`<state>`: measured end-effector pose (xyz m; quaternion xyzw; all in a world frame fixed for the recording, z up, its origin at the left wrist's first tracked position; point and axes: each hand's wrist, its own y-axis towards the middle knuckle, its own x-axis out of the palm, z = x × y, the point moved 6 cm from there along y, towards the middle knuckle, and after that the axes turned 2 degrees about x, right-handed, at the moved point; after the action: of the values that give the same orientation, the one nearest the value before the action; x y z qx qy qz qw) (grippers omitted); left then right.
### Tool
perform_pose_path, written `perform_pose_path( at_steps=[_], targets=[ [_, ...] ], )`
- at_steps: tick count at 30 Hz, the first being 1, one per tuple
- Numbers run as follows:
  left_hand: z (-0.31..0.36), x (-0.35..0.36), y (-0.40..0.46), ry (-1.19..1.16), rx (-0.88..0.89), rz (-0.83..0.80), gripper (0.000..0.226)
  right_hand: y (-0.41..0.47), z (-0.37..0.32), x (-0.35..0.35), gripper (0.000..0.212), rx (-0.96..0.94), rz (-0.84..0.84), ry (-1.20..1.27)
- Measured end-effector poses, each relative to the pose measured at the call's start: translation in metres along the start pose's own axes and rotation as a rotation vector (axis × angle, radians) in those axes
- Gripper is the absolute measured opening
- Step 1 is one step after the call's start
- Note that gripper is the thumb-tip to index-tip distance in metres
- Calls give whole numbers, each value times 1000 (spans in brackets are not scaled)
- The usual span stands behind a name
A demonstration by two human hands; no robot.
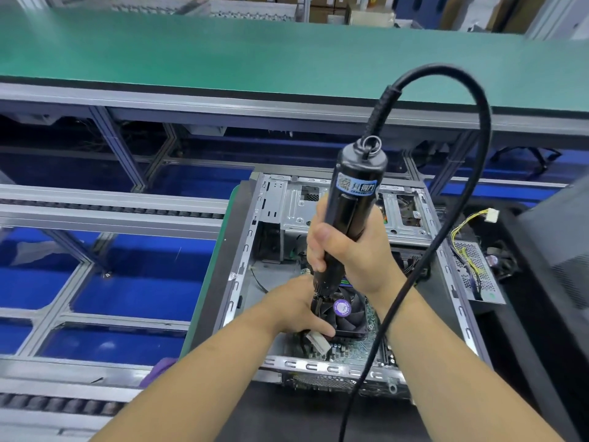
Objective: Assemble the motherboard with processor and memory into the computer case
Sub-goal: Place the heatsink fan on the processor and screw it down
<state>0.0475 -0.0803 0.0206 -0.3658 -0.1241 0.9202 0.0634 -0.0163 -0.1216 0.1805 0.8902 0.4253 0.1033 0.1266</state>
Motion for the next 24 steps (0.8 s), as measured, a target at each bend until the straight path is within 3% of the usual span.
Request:
perform_pose_path(
  at_steps=[3, 7, 11, 24],
  targets=[
    [6, -4, -1, 70, 19, 17, 81, -1, -1, 1, 31, -4, 3, 1],
    [10, -6, -5, -22, -2, 44, 83, -2, -1, 7, 33, -1, -23, -30],
    [10, -4, -7, 116, -56, 74, 79, -3, 1, 13, 41, 12, -41, -52],
    [5, 1, -2, 248, -81, -8, 84, -5, 5, 9, 39, 22, -53, -32]
  ],
)
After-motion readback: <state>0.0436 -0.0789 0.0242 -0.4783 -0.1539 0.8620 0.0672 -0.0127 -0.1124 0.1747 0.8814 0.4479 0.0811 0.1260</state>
